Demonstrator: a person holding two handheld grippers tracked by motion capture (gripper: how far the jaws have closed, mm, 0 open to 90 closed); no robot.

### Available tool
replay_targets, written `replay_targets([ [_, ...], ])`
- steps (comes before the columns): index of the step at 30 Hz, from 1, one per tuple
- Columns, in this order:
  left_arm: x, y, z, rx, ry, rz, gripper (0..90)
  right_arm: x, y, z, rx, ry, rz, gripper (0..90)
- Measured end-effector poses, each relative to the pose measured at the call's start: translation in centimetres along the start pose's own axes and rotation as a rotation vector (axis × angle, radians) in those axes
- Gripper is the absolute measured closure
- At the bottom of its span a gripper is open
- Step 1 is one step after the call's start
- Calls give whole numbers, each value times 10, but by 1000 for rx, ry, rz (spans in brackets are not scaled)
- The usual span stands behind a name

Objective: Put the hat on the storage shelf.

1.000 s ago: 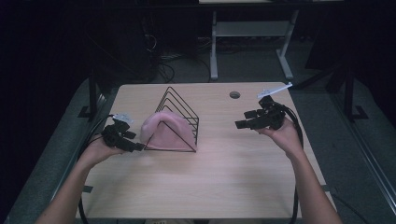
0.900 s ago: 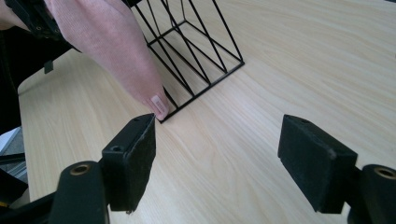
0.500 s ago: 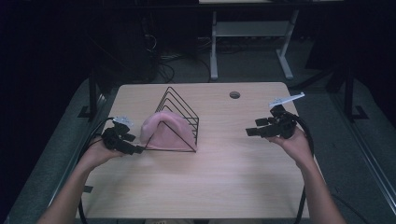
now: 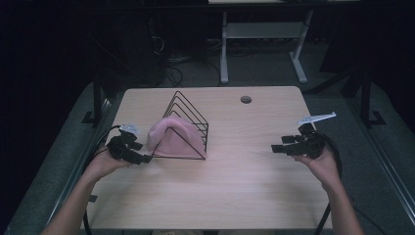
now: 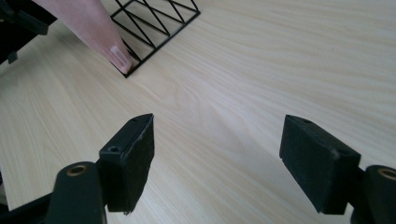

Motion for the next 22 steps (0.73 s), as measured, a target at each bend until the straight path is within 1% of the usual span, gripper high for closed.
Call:
replay_targets([
  [4, 1, -1, 2, 11, 3, 3, 265, 9, 2, 16, -7, -19, 21, 258],
  [6, 1, -1, 3, 12, 5, -1, 265, 12, 3, 24, -10, -38, 27, 259],
  [10, 2, 0, 4, 24, 12, -3, 265, 15, 6, 37, -8, -47, 37, 259],
  [11, 2, 0, 4, 24, 12, -3, 265, 15, 7, 40, -8, -51, 37, 259],
  [14, 5, 1, 7, 24, 10, -5, 265, 11, 13, 44, 14, -45, 37, 259],
  [15, 4, 3, 8, 16, -6, -10, 265, 11, 13, 44, 14, -45, 37, 259],
  [16, 7, 3, 10, 24, 4, -12, 265, 8, 16, 47, 28, -38, 41, 259],
  [17, 7, 3, 10, 24, 4, -12, 265, 8, 16, 47, 28, -38, 41, 259],
  [18, 9, 4, 12, 41, 13, -16, 265, 4, 20, 51, 33, -37, 44, 257],
  [20, 10, 4, 13, 49, 19, -20, 266, -1, 23, 56, 38, -26, 52, 255],
  [21, 11, 5, 14, 55, 21, -24, 266, -4, 24, 58, 37, -13, 56, 251],
  [22, 13, 5, 16, 59, 21, -28, 266, -4, 24, 58, 37, -13, 56, 251],
])
Point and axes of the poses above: each handheld gripper's, and its own axes: y roughly backward along the jaws, z roughly out of its underside, x roughly to its right, the point moved 8 cm from there along -y, roughly forward along the jaws
